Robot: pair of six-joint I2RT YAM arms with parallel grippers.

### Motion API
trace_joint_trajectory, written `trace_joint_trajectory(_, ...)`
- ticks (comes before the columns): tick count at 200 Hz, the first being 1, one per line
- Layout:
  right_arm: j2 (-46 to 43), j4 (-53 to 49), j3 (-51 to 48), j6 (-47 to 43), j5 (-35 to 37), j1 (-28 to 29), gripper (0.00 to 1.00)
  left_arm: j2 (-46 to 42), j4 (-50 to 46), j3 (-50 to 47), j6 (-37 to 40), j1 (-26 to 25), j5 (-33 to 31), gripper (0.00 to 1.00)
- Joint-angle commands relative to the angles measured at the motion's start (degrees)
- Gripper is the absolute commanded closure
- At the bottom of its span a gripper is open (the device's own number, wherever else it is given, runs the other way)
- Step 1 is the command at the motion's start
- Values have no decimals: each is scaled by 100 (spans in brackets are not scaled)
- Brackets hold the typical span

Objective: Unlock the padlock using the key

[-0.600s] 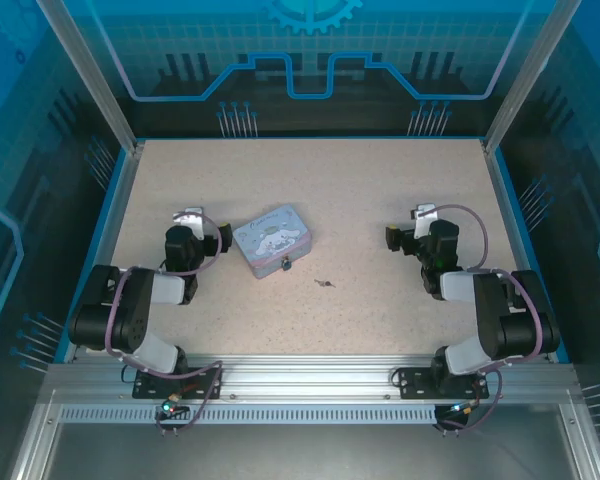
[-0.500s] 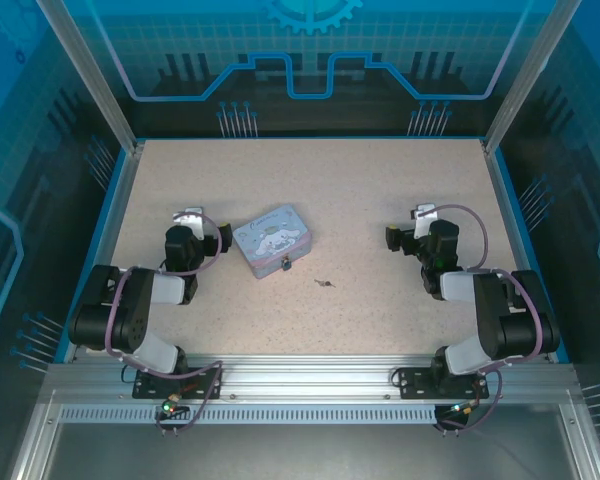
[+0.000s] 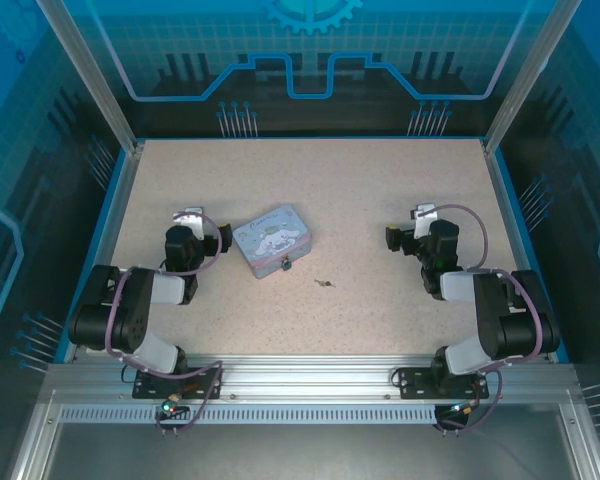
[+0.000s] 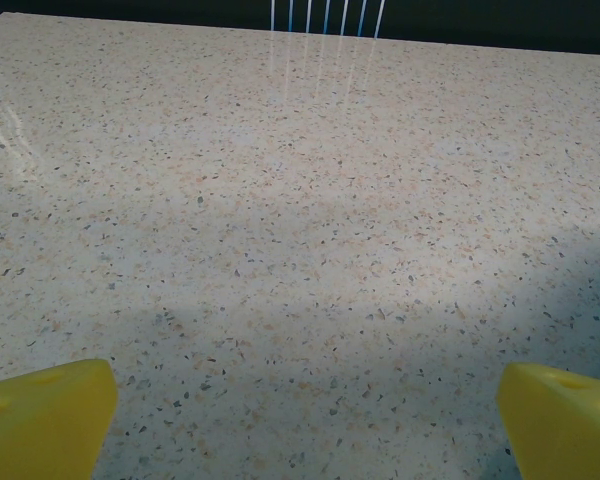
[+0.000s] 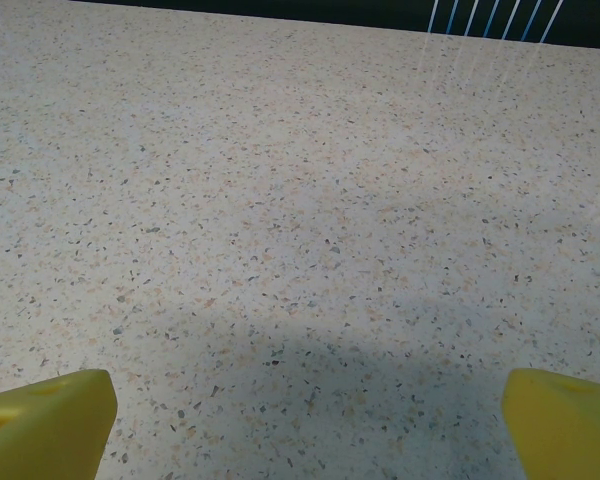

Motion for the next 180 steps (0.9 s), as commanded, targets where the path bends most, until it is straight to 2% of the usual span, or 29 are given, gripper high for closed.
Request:
trace_joint_trajectory(1, 64, 137, 110, -53, 31, 34, 0, 73, 199, 115, 118, 56, 146, 1)
trace_joint_trajectory(34, 56, 162, 97, -48, 31, 36, 0, 69, 187, 123, 98, 75, 145, 1)
trace_joint_trajectory(55, -328, -747, 428, 149, 463, 31, 0, -54, 305, 7, 79, 73, 70, 1)
trace_joint_trajectory(67, -700, -1358, 574, 263, 549, 19, 0, -461, 134, -87, 144, 19, 41, 1)
trace_joint_trajectory(95, -1613, -2565, 721, 506, 92, 97, 0, -1785, -921, -58, 236, -293, -459, 1)
trace_joint_trajectory(105, -1865, -3213, 837, 578, -140, 159, 0, -2285, -1821, 214, -173, -347, -646, 1)
trace_joint_trajectory(120, -2254, -4039, 1057, 808, -620, 305, 0, -2811, -3805, 981, -1226, -341, -897, 1)
trace_joint_trajectory(138, -2587, -4938, 1313, 1004, -1357, 637, 0, -3179, -5188, 1525, -2233, -349, -403, 1)
trace_joint_trajectory(147, -2689, -5445, 1485, 987, -1418, 937, 0, -3331, -5588, 1652, -2713, -342, 9, 1)
trace_joint_trajectory(163, -2704, -6251, 1807, 823, -1495, 1539, 0, -3576, -5720, 1601, -3389, -407, 885, 1)
trace_joint_trajectory(180, -2430, -6963, 2203, 816, -1776, 1991, 4, -3805, -5561, 1357, -3946, -738, 1260, 1)
